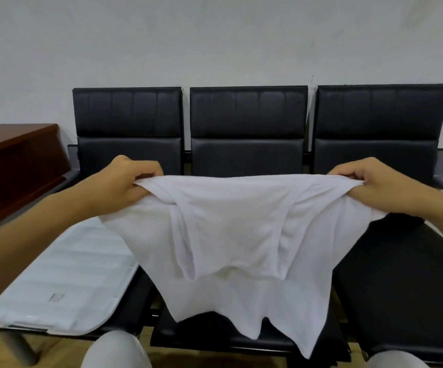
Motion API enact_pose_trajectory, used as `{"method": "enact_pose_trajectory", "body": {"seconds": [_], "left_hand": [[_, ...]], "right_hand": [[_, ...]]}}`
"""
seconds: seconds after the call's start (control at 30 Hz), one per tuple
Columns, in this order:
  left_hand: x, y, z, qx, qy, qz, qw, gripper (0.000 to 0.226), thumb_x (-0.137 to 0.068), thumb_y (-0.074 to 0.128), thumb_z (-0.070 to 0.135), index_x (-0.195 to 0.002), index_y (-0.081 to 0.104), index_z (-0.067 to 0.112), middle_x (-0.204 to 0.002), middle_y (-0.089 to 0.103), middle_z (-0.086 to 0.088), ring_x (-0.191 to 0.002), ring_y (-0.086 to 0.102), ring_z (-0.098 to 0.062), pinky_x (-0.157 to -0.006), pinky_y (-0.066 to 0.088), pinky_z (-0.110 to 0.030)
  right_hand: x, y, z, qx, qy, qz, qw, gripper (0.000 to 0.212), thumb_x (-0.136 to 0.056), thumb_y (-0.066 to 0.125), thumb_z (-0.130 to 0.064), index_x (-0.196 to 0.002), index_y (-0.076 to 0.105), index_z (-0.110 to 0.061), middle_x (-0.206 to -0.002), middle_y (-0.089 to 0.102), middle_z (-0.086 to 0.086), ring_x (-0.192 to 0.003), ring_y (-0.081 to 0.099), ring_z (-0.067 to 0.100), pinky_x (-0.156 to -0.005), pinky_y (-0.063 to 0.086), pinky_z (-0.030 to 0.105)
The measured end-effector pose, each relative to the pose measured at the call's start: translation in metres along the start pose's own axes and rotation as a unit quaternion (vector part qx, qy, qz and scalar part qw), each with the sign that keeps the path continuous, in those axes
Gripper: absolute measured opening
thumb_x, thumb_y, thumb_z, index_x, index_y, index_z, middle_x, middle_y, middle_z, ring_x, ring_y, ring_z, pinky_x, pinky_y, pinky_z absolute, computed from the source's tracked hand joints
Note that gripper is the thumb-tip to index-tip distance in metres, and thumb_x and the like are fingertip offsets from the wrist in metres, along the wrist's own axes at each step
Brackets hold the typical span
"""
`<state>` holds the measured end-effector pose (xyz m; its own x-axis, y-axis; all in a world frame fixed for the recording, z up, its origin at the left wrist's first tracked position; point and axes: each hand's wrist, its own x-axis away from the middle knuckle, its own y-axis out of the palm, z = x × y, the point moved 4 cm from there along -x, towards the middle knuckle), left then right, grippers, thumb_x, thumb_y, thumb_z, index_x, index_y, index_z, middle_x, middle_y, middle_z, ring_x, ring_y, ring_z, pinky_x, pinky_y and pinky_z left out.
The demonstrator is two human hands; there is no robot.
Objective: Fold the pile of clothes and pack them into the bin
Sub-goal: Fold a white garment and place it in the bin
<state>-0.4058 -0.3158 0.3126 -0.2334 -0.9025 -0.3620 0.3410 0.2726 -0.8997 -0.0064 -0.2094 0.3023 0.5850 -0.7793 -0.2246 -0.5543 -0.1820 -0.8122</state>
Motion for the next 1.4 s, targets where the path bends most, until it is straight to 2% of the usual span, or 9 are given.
{"method": "enact_pose_trajectory", "body": {"seconds": [0.13, 0.3, 0.47, 0.77, 0.87, 0.97, 1.1, 1.23, 1.4], "left_hand": [[0.011, -0.001, 0.009, 0.079, -0.013, 0.013, 0.997, 0.027, -0.093, 0.059, 0.009, -0.088, 0.062, 0.035, -0.087, 0.067, 0.016, -0.085, 0.064, -0.006, -0.071, 0.048, -0.021], [0.01, 0.013, 0.007, 0.21, -0.081, -0.218, 0.949, 0.01, -0.071, 0.08, 0.018, -0.08, 0.079, 0.021, -0.083, 0.076, -0.006, -0.077, 0.073, -0.026, -0.068, 0.062, -0.037], [-0.025, 0.064, -0.033, 0.188, -0.16, -0.304, 0.92, 0.019, -0.072, 0.082, 0.026, -0.088, 0.081, 0.016, -0.089, 0.077, -0.006, -0.082, 0.074, -0.025, -0.073, 0.062, -0.038], [-0.102, 0.254, -0.159, 0.058, -0.171, -0.283, 0.942, 0.027, -0.079, 0.081, 0.027, -0.06, 0.063, 0.021, -0.059, 0.058, 0.01, -0.059, 0.052, -0.008, -0.056, 0.04, -0.014], [-0.122, 0.295, -0.187, -0.014, -0.161, -0.253, 0.954, 0.027, -0.083, 0.077, 0.029, -0.061, 0.06, 0.026, -0.07, 0.062, 0.002, -0.068, 0.057, -0.017, -0.064, 0.048, -0.027], [-0.148, 0.311, -0.204, -0.06, -0.171, -0.209, 0.961, 0.033, -0.087, 0.068, 0.022, -0.06, 0.053, 0.032, -0.076, 0.062, -0.003, -0.075, 0.059, -0.026, -0.073, 0.054, -0.044], [-0.171, 0.312, -0.205, -0.056, -0.185, -0.135, 0.972, 0.013, -0.091, 0.059, 0.012, -0.085, 0.066, 0.021, -0.085, 0.062, -0.006, -0.08, 0.06, -0.029, -0.071, 0.053, -0.043], [-0.149, 0.302, -0.183, -0.002, -0.102, -0.052, 0.993, 0.025, -0.082, 0.063, -0.005, -0.098, 0.066, 0.013, -0.073, 0.059, 0.0, -0.066, 0.058, -0.023, -0.062, 0.054, -0.044], [-0.06, 0.3, -0.147, -0.013, -0.001, -0.091, 0.996, 0.051, -0.069, 0.073, -0.005, -0.104, 0.052, 0.026, -0.077, 0.061, 0.003, -0.06, 0.06, -0.023, -0.056, 0.051, -0.033]], "right_hand": [[0.009, -0.012, 0.002, -0.088, 0.037, -0.092, 0.991, 0.019, -0.081, 0.069, -0.021, -0.092, 0.077, -0.035, -0.099, 0.075, -0.009, -0.093, 0.071, 0.008, -0.072, 0.06, 0.029], [0.003, -0.012, 0.021, -0.132, 0.079, -0.19, 0.97, 0.02, -0.083, 0.064, -0.012, -0.093, 0.078, -0.024, -0.102, 0.074, 0.008, -0.095, 0.073, 0.027, -0.075, 0.061, 0.036], [-0.036, 0.022, 0.067, -0.123, 0.142, -0.219, 0.958, 0.015, -0.087, 0.065, -0.018, -0.098, 0.075, -0.02, -0.103, 0.074, 0.004, -0.095, 0.072, 0.023, -0.08, 0.057, 0.039], [-0.131, 0.162, 0.221, 0.028, 0.187, -0.204, 0.96, 0.009, -0.091, 0.068, -0.015, -0.09, 0.074, -0.021, -0.094, 0.072, -0.002, -0.094, 0.068, 0.015, -0.081, 0.054, 0.029], [-0.149, 0.193, 0.26, 0.071, 0.192, -0.151, 0.967, 0.019, -0.094, 0.062, -0.009, -0.087, 0.071, -0.025, -0.092, 0.069, -0.002, -0.092, 0.066, 0.018, -0.079, 0.054, 0.03], [-0.167, 0.2, 0.28, 0.122, 0.201, -0.088, 0.968, 0.023, -0.096, 0.054, -0.005, -0.096, 0.068, -0.024, -0.092, 0.065, 0.001, -0.087, 0.063, 0.023, -0.078, 0.056, 0.04], [-0.187, 0.194, 0.291, 0.113, 0.18, -0.027, 0.977, 0.024, -0.096, 0.051, -0.002, -0.095, 0.064, -0.022, -0.085, 0.062, 0.001, -0.082, 0.062, 0.024, -0.072, 0.055, 0.041], [-0.175, 0.185, 0.274, 0.057, 0.144, 0.002, 0.988, 0.018, -0.095, 0.056, 0.0, -0.096, 0.066, -0.015, -0.087, 0.063, 0.0, -0.081, 0.061, 0.016, -0.076, 0.055, 0.035], [-0.085, 0.203, 0.243, 0.056, 0.102, -0.058, 0.992, 0.028, -0.081, 0.071, 0.003, -0.093, 0.067, -0.022, -0.091, 0.065, -0.006, -0.084, 0.064, 0.01, -0.078, 0.056, 0.037]]}}
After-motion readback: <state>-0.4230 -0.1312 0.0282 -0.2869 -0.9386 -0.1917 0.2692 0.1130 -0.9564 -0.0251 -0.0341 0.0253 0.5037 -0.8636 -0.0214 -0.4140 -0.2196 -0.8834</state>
